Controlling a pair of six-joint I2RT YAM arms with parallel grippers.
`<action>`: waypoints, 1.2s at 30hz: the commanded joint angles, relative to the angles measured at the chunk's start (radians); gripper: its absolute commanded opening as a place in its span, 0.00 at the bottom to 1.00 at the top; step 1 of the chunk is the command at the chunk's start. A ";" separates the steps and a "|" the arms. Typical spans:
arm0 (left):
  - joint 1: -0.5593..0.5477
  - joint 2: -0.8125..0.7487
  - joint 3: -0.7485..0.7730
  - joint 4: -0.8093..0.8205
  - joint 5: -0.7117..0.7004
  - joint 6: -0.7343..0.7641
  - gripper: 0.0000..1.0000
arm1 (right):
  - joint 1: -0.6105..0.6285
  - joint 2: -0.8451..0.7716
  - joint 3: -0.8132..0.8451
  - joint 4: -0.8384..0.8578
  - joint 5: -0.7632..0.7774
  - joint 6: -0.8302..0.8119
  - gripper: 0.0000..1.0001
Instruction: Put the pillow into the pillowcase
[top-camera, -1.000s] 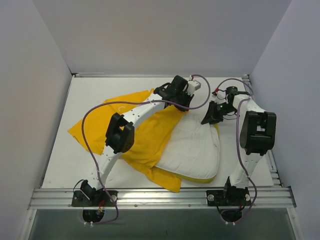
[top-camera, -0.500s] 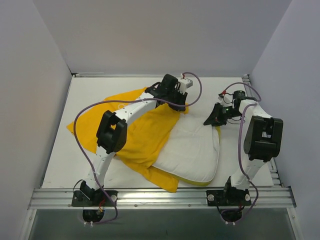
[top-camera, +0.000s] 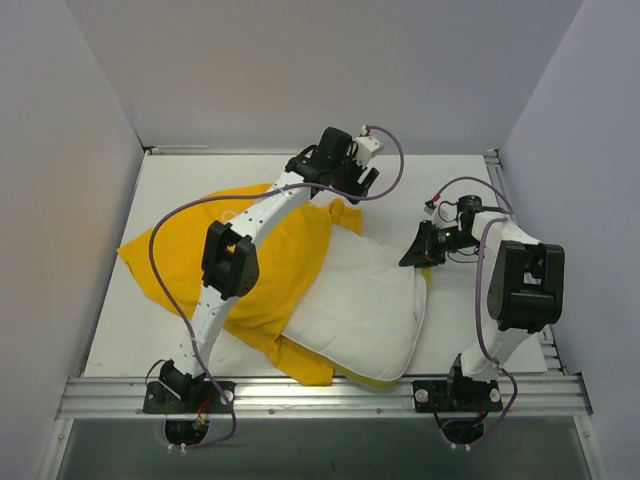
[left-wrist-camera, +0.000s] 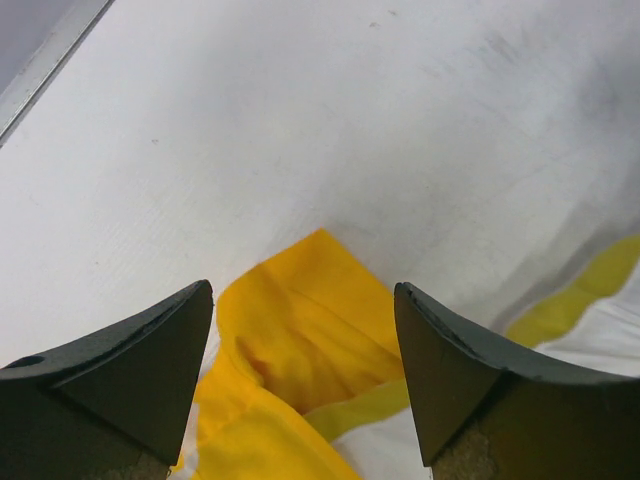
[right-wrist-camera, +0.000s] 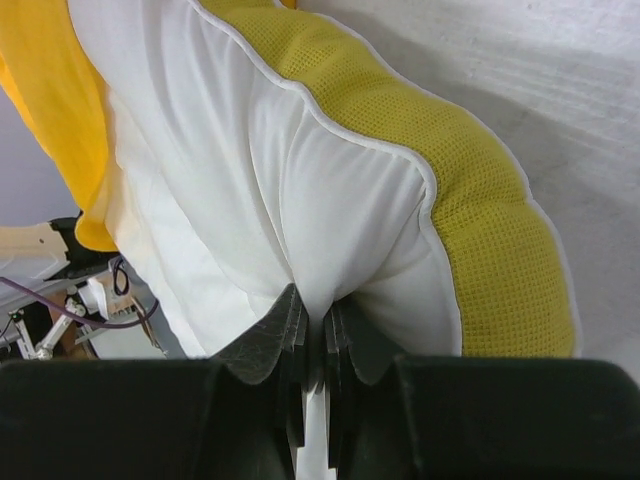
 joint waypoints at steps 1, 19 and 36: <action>0.013 0.126 0.081 -0.055 -0.052 0.040 0.82 | 0.011 -0.076 -0.025 -0.051 -0.040 -0.036 0.00; -0.078 0.188 0.058 -0.089 0.411 -0.073 0.00 | 0.011 -0.084 -0.124 0.108 -0.083 0.139 0.00; -0.168 0.061 -0.004 0.158 0.341 -0.333 0.43 | -0.078 -0.130 -0.151 0.196 -0.092 0.231 0.00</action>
